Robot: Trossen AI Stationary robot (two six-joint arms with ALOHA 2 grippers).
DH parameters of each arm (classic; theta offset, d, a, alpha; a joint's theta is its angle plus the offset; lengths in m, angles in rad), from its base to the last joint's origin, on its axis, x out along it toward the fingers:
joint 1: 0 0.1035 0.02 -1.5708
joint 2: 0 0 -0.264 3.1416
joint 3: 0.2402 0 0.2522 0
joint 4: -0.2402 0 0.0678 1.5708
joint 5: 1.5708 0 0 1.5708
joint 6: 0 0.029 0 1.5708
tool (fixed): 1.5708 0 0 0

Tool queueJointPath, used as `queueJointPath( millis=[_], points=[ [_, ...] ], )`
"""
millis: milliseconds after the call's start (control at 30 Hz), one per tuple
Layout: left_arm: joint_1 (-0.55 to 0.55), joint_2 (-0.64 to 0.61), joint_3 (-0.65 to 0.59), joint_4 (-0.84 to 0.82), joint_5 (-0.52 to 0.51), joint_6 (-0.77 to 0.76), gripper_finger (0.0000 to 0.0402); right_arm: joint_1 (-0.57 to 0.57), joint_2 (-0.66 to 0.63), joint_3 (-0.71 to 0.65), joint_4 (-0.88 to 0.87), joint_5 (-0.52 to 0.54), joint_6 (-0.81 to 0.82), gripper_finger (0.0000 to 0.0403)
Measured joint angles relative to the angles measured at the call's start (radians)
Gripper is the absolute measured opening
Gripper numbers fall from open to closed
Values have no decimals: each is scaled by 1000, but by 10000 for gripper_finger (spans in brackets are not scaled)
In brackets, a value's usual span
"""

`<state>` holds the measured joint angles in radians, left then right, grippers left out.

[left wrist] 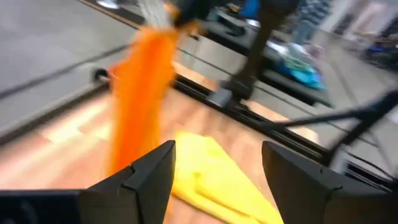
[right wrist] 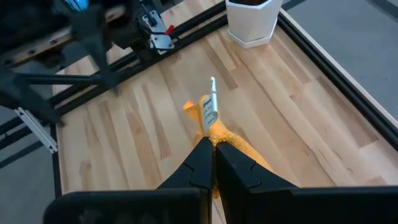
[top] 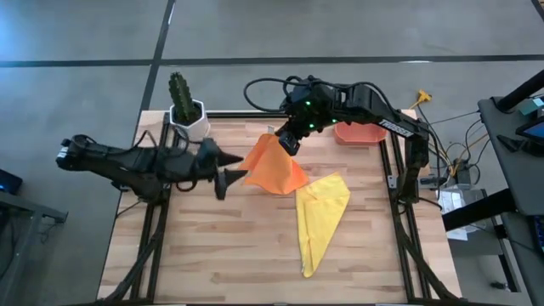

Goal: Roll microfiber towels into tight, uniform cylinder then place into a basket
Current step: Fold the orange towel

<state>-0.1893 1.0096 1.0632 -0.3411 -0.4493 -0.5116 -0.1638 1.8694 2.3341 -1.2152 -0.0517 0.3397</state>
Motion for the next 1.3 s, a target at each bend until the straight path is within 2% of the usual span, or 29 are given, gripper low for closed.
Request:
queueJointPath(
  millis=[200, 367, 467, 700, 967, 1300],
  points=[
    [-14, -18, -69, -29, -84, 52, 221, 0, -1, 0, -2, -3, 0, 9],
    [-13, -6, -139, -66, -156, 191, 221, 4, -2, 0, -1, -27, -16, 9],
    [-13, 3, -194, -70, -198, 212, 221, 7, -2, 0, -2, -30, -35, 9],
    [-13, 2, -322, -57, -206, 233, 221, 14, -3, 0, -2, -34, -45, 9],
    [-13, 12, -428, 166, -196, 233, 221, 16, -3, 0, -3, -34, -45, 9],
    [-8, 93, -437, 168, -209, 231, 221, 16, -3, 0, -3, -34, -45, 9]
  ],
)
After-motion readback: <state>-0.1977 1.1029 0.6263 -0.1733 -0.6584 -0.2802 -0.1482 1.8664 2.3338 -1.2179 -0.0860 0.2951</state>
